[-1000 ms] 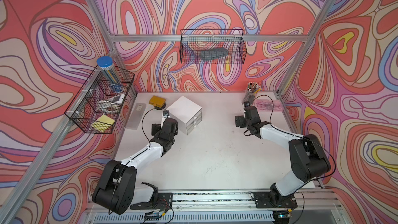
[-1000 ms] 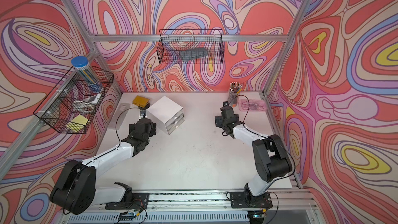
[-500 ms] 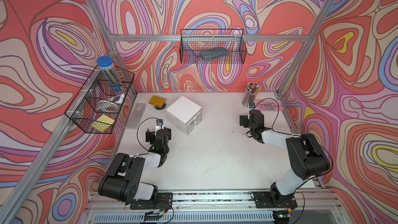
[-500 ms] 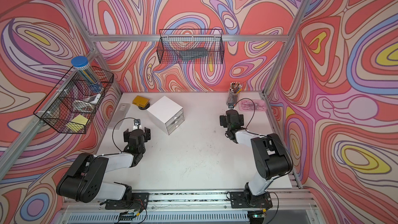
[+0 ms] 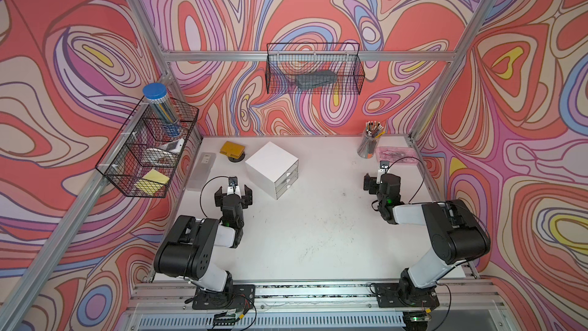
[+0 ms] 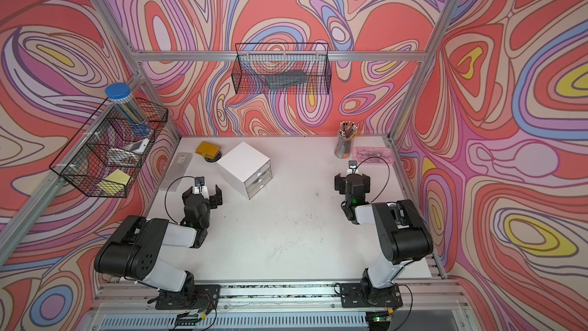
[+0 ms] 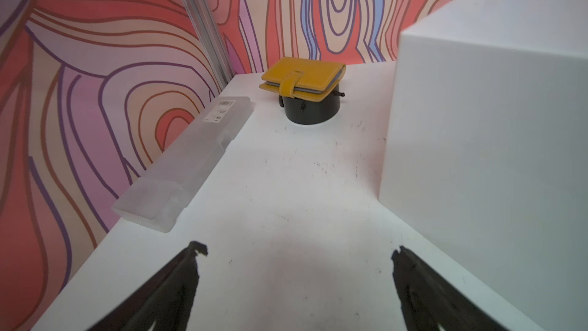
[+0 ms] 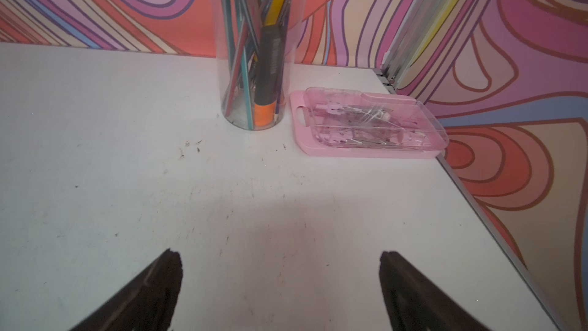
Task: Put the bluetooth earphones in the drawer according to color
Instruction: Reset both arms
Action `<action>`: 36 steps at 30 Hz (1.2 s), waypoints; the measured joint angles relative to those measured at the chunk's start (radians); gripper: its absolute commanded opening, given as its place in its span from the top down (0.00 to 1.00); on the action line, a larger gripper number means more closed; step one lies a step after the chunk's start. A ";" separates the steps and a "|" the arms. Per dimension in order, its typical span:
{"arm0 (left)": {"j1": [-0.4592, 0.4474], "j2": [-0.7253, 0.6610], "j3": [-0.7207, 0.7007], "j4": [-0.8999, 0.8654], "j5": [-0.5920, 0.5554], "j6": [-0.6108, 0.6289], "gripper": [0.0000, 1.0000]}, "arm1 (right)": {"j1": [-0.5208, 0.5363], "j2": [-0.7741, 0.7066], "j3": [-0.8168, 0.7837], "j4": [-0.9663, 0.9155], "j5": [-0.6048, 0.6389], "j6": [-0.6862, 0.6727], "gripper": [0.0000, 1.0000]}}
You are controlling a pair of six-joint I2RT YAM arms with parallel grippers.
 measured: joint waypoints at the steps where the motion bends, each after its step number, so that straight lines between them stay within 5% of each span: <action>1: 0.001 -0.001 -0.005 0.005 0.009 -0.002 0.01 | -0.013 0.000 -0.013 0.023 -0.010 0.007 0.02; 11: 0.007 0.001 0.023 -0.013 0.024 -0.013 0.01 | -0.046 0.023 -0.095 0.190 -0.051 0.056 0.02; 36: 0.012 0.001 0.076 -0.108 0.023 -0.024 0.01 | -0.050 0.025 -0.097 0.243 -0.051 0.071 0.02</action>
